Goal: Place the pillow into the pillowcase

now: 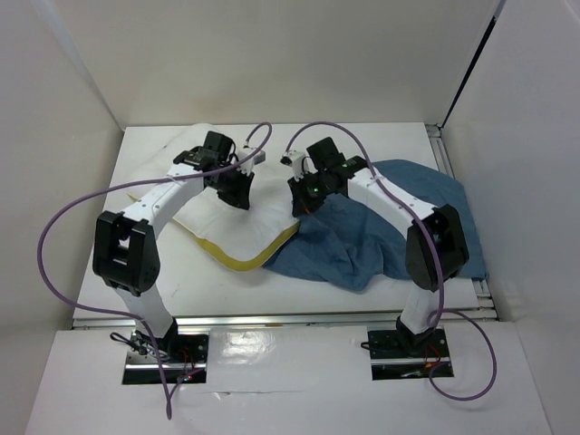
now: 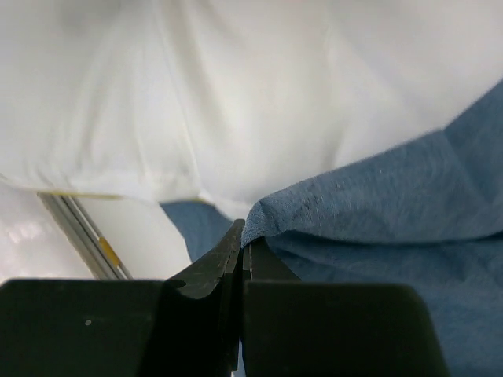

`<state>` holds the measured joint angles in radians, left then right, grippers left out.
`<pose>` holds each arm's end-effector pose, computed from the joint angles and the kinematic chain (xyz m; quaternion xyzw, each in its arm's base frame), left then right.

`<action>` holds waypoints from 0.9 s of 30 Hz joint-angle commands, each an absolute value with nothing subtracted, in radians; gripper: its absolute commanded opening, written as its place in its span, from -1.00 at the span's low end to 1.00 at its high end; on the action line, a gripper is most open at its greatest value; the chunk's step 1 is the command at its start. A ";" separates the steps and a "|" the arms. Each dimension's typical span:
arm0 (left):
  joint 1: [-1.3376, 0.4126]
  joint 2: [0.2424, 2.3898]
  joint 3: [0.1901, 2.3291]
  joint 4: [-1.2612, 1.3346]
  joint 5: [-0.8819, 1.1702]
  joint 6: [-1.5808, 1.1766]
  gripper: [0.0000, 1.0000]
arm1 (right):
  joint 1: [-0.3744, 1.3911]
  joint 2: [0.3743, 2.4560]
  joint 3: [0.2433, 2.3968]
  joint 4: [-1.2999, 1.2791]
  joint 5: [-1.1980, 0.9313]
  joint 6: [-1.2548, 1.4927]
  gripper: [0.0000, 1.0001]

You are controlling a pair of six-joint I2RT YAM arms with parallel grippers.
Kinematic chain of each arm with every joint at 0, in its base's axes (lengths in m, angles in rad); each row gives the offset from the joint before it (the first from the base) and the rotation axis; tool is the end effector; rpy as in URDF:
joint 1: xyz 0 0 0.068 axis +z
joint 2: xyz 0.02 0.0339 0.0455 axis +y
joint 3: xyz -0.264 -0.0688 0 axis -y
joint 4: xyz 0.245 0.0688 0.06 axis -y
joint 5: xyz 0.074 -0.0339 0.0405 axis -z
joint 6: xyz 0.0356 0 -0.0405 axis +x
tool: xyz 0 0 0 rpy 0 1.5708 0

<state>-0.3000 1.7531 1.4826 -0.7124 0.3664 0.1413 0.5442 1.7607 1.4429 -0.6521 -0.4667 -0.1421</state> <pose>0.3587 -0.1243 0.2762 0.2575 0.9067 -0.1964 0.2702 0.3178 0.2110 0.2659 -0.3771 0.8521 0.2739 0.2380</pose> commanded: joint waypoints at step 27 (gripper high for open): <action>-0.371 1.772 1.445 -0.460 0.244 -0.133 -1.00 | 0.540 1.885 1.668 -0.679 -0.476 -0.152 -0.17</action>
